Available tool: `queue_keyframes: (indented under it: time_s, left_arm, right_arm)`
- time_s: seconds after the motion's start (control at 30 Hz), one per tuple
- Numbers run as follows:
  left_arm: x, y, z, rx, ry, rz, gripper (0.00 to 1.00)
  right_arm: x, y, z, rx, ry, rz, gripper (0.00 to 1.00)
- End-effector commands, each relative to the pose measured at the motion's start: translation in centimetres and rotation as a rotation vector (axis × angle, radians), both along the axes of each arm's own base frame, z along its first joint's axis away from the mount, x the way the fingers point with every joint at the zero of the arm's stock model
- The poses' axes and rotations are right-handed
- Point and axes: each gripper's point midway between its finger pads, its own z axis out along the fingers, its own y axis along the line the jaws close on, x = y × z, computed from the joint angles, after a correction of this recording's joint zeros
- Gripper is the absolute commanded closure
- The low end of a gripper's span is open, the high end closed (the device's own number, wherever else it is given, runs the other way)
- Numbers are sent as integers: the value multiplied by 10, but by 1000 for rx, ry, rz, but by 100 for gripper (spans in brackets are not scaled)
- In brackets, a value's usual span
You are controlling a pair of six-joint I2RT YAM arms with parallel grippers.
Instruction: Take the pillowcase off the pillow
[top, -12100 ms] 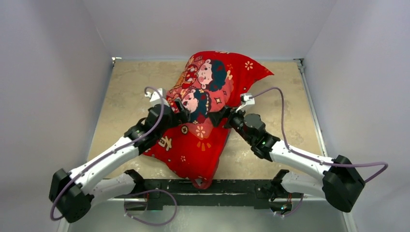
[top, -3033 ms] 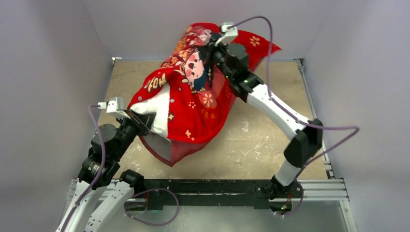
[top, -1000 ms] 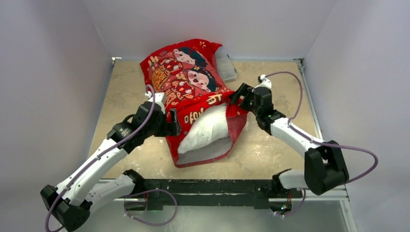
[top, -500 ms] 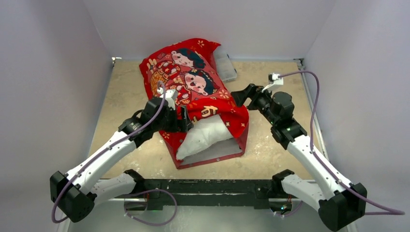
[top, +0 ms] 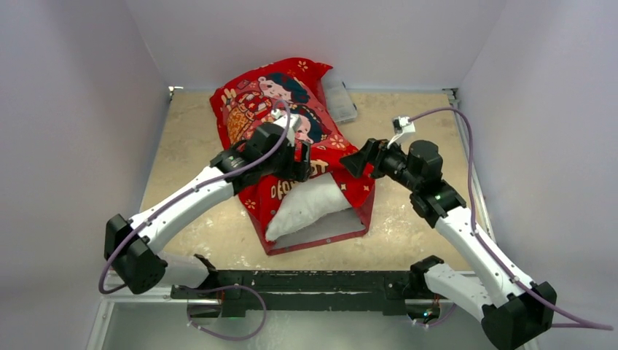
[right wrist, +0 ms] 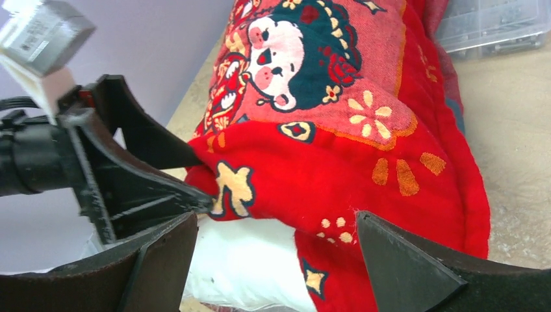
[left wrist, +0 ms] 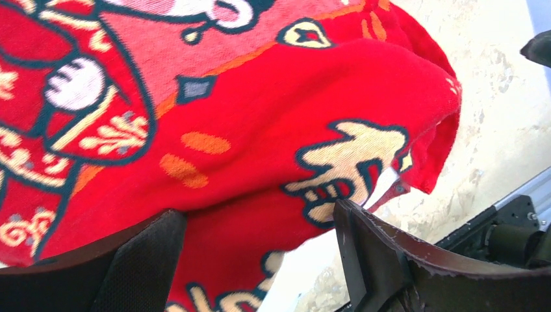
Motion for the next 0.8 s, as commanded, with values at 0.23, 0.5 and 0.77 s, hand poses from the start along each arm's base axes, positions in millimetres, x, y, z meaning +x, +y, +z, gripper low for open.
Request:
queue_keyframes:
  time_s: [0.23,0.5,0.77]
  left_arm:
    - [31,-43,-8,164,-119,-55,38]
    - [78,-41,10,189,-215,118,100]
    - [111,-28,26,86,-221,204,100]
  right_arm:
    - [-14,7,3,-6,-21,82,5]
    - [-38,47,0,10,-12,189,9]
    - [-52,89,-25,3,69,165,9]
